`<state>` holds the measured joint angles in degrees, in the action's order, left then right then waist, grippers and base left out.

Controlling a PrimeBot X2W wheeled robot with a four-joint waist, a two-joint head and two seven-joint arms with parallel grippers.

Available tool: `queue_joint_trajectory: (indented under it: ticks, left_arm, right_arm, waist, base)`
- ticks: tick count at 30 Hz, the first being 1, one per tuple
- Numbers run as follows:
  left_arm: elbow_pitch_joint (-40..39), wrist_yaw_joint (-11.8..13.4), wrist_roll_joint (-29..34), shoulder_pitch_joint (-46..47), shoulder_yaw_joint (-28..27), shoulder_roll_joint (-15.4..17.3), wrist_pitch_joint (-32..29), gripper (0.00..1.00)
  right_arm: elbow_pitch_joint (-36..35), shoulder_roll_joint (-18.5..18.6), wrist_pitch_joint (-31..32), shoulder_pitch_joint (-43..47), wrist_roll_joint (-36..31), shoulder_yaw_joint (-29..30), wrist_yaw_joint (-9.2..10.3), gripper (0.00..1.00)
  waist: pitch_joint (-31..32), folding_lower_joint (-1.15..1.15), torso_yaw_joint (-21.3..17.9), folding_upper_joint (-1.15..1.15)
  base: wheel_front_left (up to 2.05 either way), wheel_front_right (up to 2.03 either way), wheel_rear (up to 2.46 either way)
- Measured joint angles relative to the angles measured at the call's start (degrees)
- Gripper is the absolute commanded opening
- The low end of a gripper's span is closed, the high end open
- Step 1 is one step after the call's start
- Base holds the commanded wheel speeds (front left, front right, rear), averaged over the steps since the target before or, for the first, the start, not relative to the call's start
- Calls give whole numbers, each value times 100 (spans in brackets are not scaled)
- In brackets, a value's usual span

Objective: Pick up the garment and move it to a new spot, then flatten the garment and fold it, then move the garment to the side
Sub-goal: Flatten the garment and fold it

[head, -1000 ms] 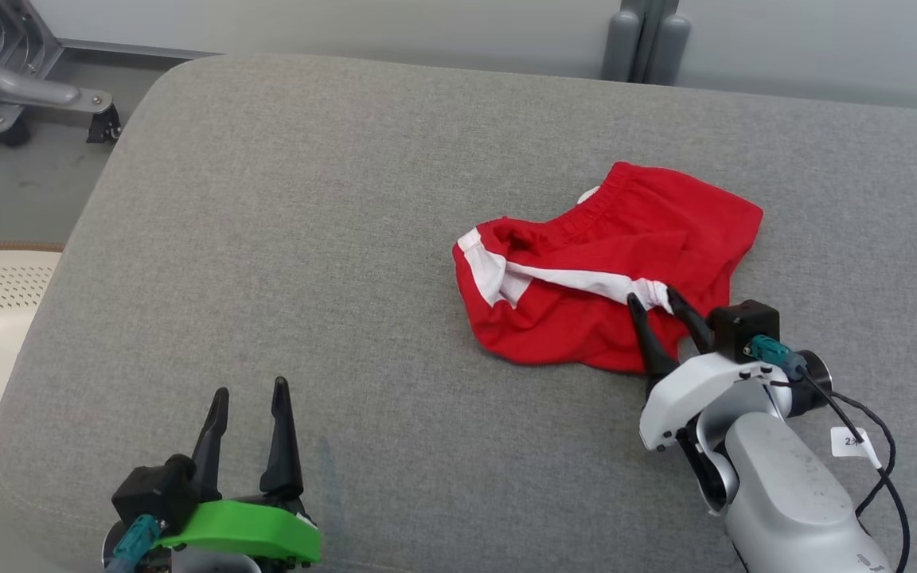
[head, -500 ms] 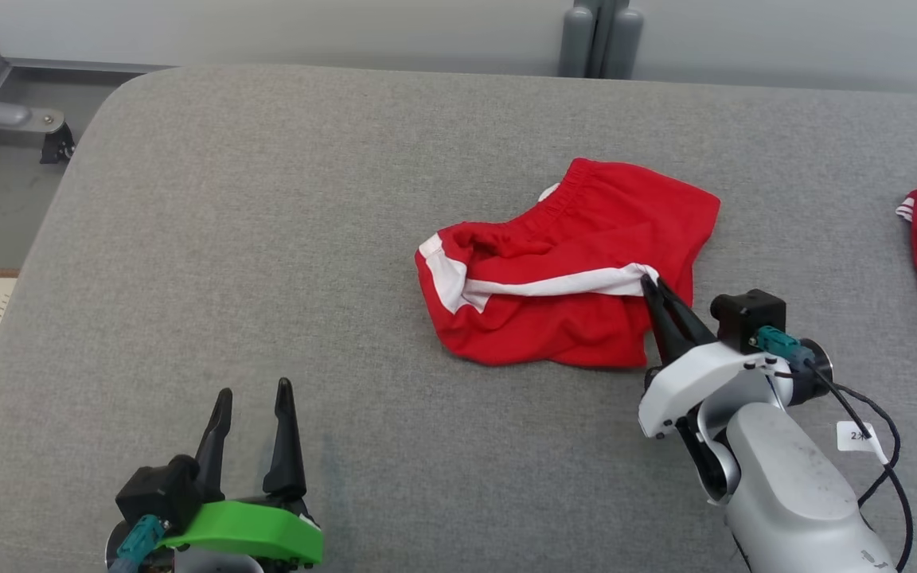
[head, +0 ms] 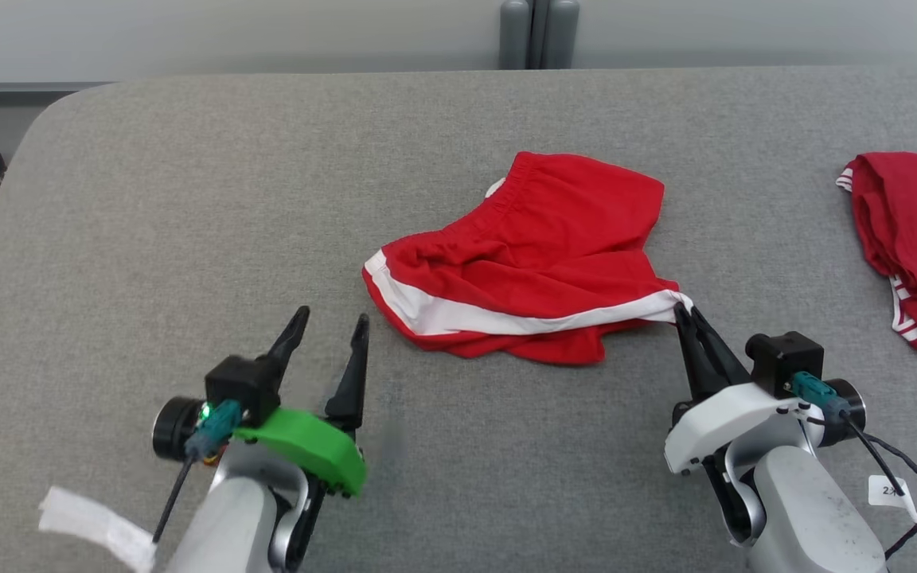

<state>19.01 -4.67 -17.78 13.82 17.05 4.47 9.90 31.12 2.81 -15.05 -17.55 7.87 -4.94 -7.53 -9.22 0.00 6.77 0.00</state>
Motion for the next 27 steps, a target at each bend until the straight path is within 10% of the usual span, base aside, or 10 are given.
queue_joint_trajectory:
  ticks: [23, 24, 27]
  left_arm:
    - [2627, -263, 49, 2455, 1134, 471, -927, 100]
    - [2659, -263, 0, 2482, 1226, 475, -928, 96]
    - [2724, -264, -137, 2549, 1419, 504, -923, 33]
  right_arm:
    - [78, -3, 0, -391, 180, -435, 0, 0]
    - [78, -2, 0, -392, 179, -417, 0, 0]
    - [76, -1, 0, -395, 174, -375, 0, 0]
  waist:
    - [-562, 0, -601, 0]
    - [-577, 0, -618, 0]
    - [-606, 0, -655, 0]
  base:
    - [0, 0, 0]
    - [0, 0, 0]
    - [0, 0, 0]
